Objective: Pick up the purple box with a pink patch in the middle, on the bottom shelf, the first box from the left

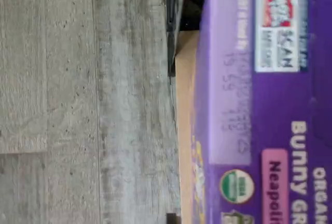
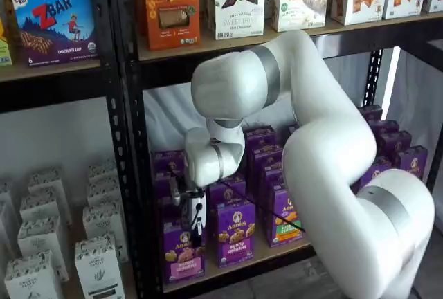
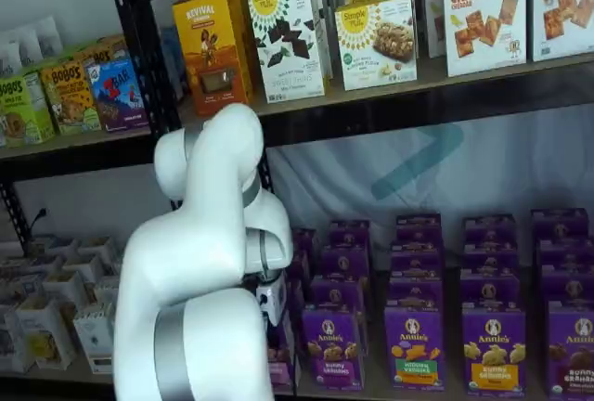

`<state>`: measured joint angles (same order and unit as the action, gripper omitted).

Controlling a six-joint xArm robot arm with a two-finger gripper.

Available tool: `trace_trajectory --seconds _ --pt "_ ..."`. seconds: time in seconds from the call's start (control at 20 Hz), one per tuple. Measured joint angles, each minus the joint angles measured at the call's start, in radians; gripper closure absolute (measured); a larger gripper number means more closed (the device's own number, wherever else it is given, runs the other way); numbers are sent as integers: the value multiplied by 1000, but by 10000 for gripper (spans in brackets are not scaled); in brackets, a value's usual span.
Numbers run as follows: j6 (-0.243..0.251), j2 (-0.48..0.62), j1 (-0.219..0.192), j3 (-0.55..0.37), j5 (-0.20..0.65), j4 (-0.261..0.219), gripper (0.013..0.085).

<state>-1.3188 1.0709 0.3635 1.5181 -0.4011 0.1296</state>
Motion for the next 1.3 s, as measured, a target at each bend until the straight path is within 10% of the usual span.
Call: trace_trajectory --seconds 0.75,1.3 --pt "-6 -11 -7 -9 -7 -1 650" --pt "30 -25 -5 -26 -2 -39 650"
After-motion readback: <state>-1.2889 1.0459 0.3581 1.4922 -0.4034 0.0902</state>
